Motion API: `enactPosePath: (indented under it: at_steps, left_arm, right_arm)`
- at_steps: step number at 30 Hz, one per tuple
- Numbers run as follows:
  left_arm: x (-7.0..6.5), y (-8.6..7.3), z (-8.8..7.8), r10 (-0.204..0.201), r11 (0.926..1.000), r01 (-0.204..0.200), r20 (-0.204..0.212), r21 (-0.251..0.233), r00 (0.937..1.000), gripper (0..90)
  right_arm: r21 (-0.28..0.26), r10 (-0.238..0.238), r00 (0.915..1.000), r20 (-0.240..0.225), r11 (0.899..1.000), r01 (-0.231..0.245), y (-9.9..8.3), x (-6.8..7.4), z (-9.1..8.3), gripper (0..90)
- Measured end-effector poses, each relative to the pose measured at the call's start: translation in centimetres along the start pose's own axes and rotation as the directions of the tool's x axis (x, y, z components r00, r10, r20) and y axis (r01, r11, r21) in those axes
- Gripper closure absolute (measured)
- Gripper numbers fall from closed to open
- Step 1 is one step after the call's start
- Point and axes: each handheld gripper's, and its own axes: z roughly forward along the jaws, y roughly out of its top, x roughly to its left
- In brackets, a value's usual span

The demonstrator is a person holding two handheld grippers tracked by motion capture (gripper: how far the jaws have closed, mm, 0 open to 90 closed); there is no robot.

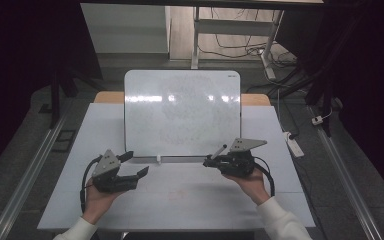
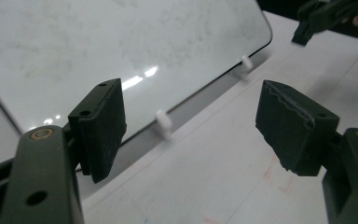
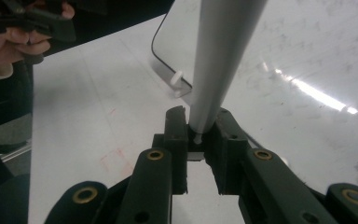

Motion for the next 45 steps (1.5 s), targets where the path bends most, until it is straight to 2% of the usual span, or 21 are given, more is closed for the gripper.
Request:
enactPosePath:
  at_steps: [7, 14, 21, 24, 30, 34, 41, 42, 43, 45]
  left_arm:
    - [-1.6, 2.1, 2.2, 0.040, 0.9992, -0.040, 0.075, 0.004, 0.9964, 25.6]
    - [-3.4, 4.2, 4.8, 0.085, 0.9960, -0.088, 0.173, 0.013, 0.9813, 26.0]
    - [-4.4, 5.5, 6.9, 0.086, 0.9953, -0.094, 0.237, 0.022, 0.9678, 29.0]
    - [-4.8, 6.1, 7.8, 0.079, 0.9960, -0.087, 0.277, 0.016, 0.9576, 31.9]
    - [-5.8, 7.5, 9.6, 0.103, 0.9939, -0.110, 0.338, 0.002, 0.9355, 38.5]
    - [-6.4, 8.0, 10.9, 0.122, 0.9911, -0.133, 0.382, 0.004, 0.9161, 45.7]
    - [-6.4, 8.0, 12.0, 0.133, 0.9871, -0.158, 0.434, 0.023, 0.8911, 71.3]
    - [-6.3, 7.9, 12.0, 0.130, 0.9872, -0.158, 0.451, 0.023, 0.8832, 75.1]
    - [-6.2, 7.9, 12.0, 0.128, 0.9875, -0.156, 0.457, 0.024, 0.8803, 79.5]
    - [-6.2, 7.9, 12.0, 0.124, 0.9875, -0.155, 0.455, 0.031, 0.8816, 80.5]
  right_arm:
    - [0.042, 0.004, 0.9999, -0.013, 0.999, -0.003, -0.5, -0.1, 0.5, 77.6]
    - [0.068, 0.007, 0.9995, -0.031, 0.998, -0.005, -0.7, -0.1, 1.2, 77.6]
    - [0.081, 0.007, 0.9986, -0.053, 0.997, -0.002, -0.8, 0.2, 2.0, 77.6]
    - [0.089, 0.004, 0.9980, -0.064, 0.996, 0.001, -0.8, 0.4, 2.3, 77.6]
    - [0.121, -0.001, 0.9956, -0.094, 0.993, 0.012, -0.8, 0.8, 3.2, 77.5]
    - [0.146, -0.002, 0.9927, -0.120, 0.989, 0.020, -0.8, 0.9, 3.6, 77.5]
    - [0.213, -0.014, 0.9853, -0.170, 0.976, 0.050, -1.0, 0.8, 3.8, 77.6]
    - [0.217, -0.016, 0.9841, -0.177, 0.975, 0.055, -1.0, 0.9, 3.8, 77.5]
    - [0.223, -0.017, 0.9840, -0.177, 0.973, 0.057, -1.0, 0.9, 3.8, 77.6]
    - [0.230, -0.016, 0.9839, -0.178, 0.972, 0.057, -1.0, 0.8, 3.8, 77.6]
